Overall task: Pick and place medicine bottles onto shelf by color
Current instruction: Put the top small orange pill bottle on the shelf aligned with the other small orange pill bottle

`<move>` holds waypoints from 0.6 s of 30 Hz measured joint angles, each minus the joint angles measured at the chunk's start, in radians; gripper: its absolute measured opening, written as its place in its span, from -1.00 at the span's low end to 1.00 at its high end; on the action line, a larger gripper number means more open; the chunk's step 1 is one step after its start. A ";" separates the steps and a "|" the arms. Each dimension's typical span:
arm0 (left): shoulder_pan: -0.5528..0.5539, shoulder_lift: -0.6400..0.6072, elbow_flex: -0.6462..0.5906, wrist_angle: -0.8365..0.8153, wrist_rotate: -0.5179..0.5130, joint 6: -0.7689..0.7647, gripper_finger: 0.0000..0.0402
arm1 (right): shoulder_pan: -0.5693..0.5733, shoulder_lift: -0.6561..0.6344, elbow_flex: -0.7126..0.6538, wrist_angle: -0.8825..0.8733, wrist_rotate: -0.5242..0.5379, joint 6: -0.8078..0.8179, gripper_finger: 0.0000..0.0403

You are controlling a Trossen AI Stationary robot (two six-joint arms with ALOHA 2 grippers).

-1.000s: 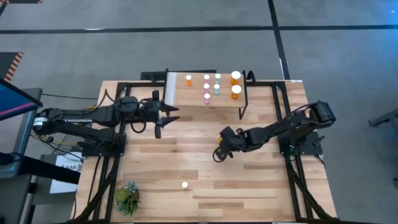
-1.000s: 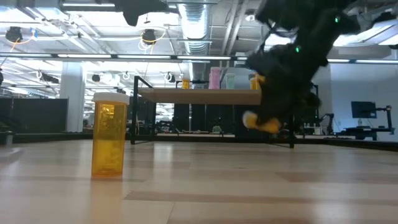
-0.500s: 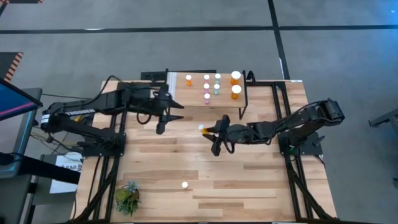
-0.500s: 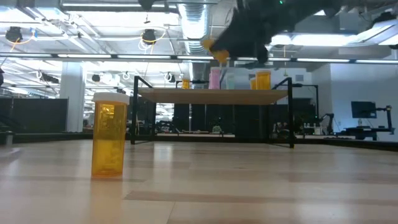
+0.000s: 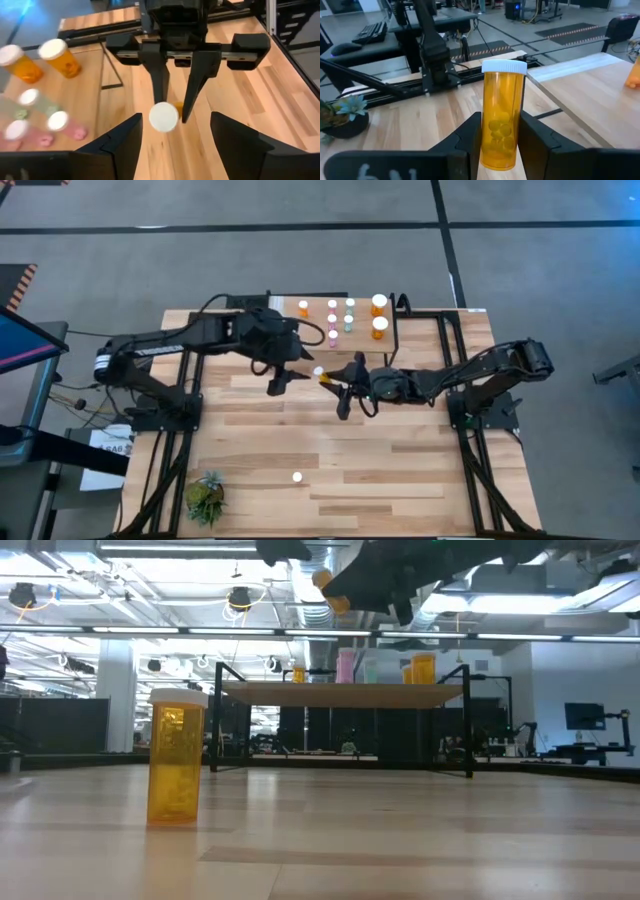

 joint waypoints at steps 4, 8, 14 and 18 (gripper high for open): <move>0.000 0.052 0.001 0.005 0.046 0.008 0.13 | 0.008 0.000 0.000 0.000 -0.001 -0.022 -0.37; 0.008 0.073 0.000 0.005 0.108 0.012 0.13 | 0.033 0.000 0.000 0.000 -0.001 -0.115 -0.37; 0.016 0.074 0.000 0.009 0.166 0.005 0.13 | 0.057 0.000 0.000 0.004 -0.003 -0.211 -0.37; 0.014 0.074 0.000 0.009 0.168 0.000 0.13 | 0.046 0.000 0.000 0.033 -0.002 -0.220 -0.37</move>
